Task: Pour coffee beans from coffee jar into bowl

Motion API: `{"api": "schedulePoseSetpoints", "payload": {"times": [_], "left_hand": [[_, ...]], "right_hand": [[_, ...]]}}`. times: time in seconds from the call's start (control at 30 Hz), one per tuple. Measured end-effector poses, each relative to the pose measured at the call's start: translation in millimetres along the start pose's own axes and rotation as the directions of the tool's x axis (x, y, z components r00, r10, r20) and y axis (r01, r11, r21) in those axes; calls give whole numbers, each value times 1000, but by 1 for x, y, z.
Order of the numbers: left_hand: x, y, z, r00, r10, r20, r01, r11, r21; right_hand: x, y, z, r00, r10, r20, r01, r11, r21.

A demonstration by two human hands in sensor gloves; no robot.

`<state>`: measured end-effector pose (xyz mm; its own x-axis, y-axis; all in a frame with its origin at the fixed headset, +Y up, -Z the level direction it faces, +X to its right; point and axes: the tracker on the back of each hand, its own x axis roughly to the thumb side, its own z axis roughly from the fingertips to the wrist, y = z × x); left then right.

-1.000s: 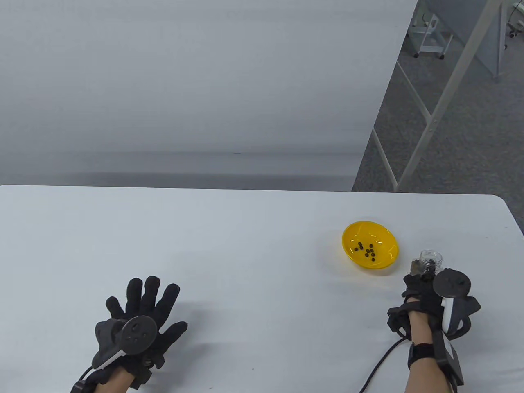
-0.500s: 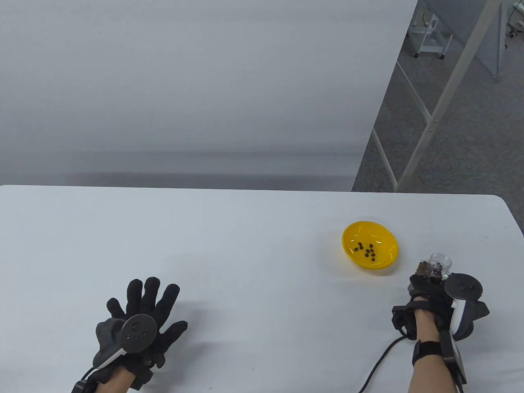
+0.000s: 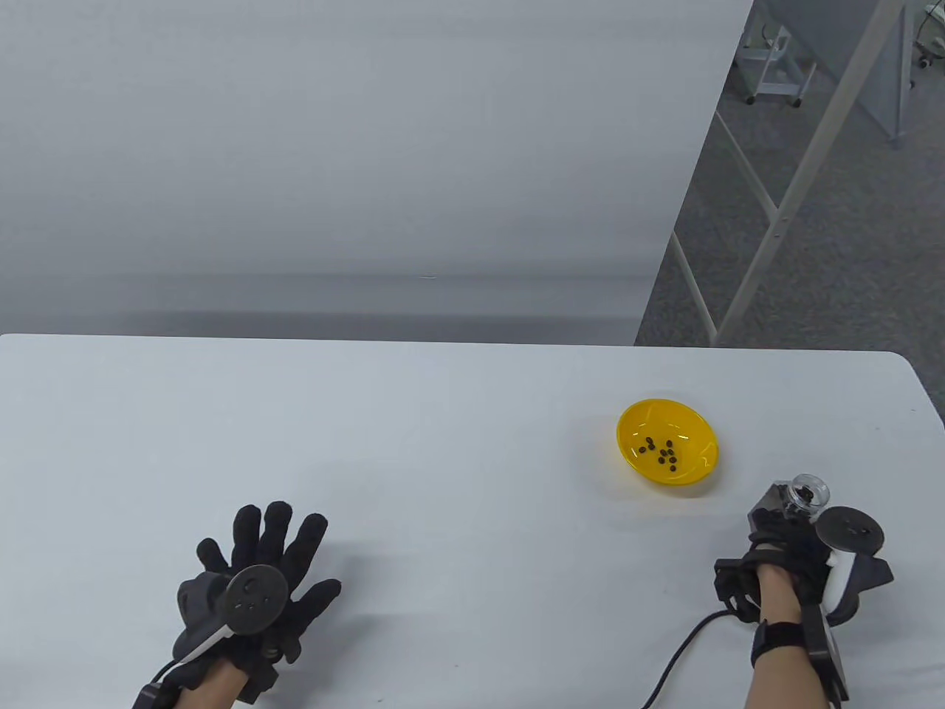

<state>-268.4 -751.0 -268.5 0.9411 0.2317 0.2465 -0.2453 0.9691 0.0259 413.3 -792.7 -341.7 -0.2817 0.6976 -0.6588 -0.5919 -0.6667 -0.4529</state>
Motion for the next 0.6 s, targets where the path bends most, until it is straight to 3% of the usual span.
{"api": "schedulePoseSetpoints", "payload": {"times": [0.2, 0.6], "left_hand": [[1, 0, 0, 1000, -5, 2, 5, 1000, 4], [-1, 6, 0, 1000, 0, -2, 0, 999, 36]], "right_hand": [[-1, 0, 9, 999, -14, 33, 14, 1000, 9], [12, -9, 70, 964, 177, 197, -157, 981, -113]]}}
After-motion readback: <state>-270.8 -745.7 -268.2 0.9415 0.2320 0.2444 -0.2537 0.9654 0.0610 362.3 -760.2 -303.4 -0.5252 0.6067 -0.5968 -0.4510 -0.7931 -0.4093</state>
